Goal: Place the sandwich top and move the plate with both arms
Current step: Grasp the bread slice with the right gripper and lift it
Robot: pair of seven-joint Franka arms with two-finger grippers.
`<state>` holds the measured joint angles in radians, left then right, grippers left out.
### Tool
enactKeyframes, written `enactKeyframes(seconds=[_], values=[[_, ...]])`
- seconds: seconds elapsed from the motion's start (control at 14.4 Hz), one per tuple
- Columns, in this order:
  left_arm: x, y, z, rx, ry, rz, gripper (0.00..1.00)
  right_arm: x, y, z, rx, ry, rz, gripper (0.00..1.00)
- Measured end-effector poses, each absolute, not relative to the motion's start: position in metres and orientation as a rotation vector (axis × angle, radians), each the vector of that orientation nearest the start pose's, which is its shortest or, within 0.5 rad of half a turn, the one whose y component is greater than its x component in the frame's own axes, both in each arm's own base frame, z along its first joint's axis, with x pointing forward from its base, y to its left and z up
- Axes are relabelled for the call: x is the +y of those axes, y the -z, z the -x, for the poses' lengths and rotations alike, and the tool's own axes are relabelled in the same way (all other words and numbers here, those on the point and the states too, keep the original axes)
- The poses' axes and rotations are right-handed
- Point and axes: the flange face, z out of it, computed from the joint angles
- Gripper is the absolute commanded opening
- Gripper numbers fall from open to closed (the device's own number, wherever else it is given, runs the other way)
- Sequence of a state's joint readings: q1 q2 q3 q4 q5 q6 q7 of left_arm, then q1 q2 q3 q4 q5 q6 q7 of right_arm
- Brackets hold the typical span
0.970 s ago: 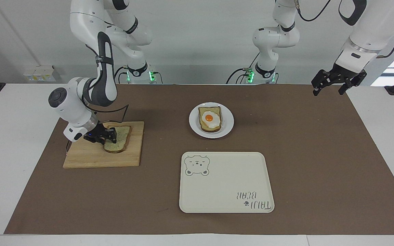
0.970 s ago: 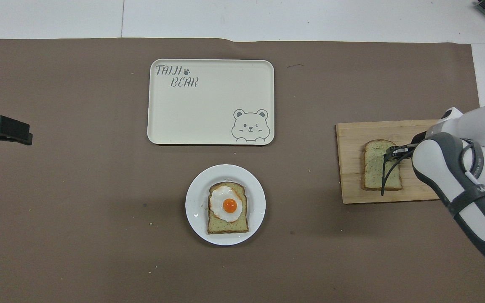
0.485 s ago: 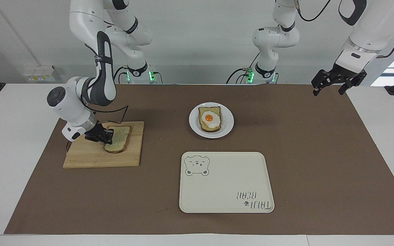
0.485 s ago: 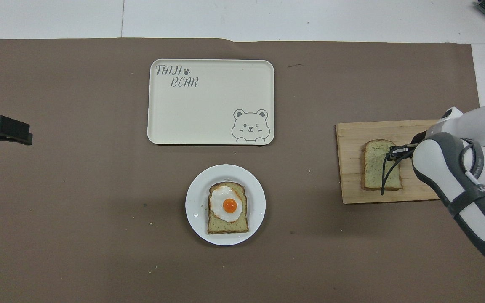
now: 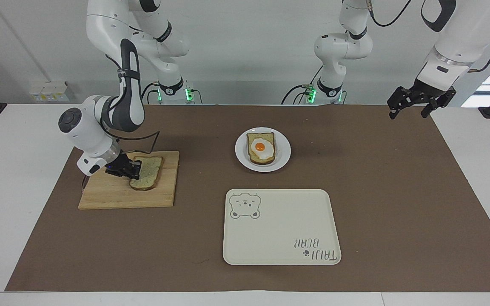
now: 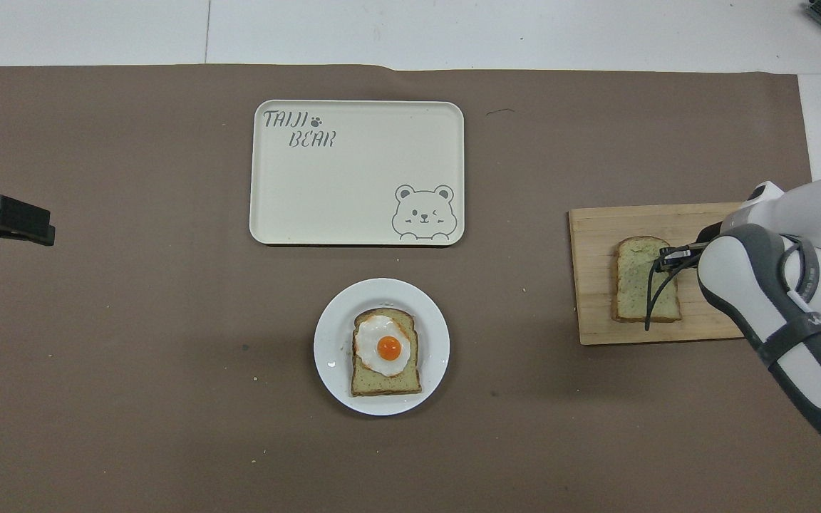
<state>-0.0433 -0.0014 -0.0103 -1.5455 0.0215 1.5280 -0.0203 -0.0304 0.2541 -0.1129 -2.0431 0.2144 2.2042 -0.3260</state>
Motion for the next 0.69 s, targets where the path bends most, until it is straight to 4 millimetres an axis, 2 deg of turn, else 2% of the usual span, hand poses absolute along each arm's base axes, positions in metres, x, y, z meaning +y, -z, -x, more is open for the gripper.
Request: enactKeyframes(seconds=[0.21, 0.69], values=[[-0.027, -0.633, -0.549, 0.051, -0.024, 3.119, 1.00, -0.074, -0.313, -0.576, -0.077, -0.087, 2.982, 0.00], [-0.027, -0.633, -0.549, 0.051, -0.024, 3.119, 1.00, -0.066, -0.334, -0.586, -0.110, -0.145, 2.957, 0.00]])
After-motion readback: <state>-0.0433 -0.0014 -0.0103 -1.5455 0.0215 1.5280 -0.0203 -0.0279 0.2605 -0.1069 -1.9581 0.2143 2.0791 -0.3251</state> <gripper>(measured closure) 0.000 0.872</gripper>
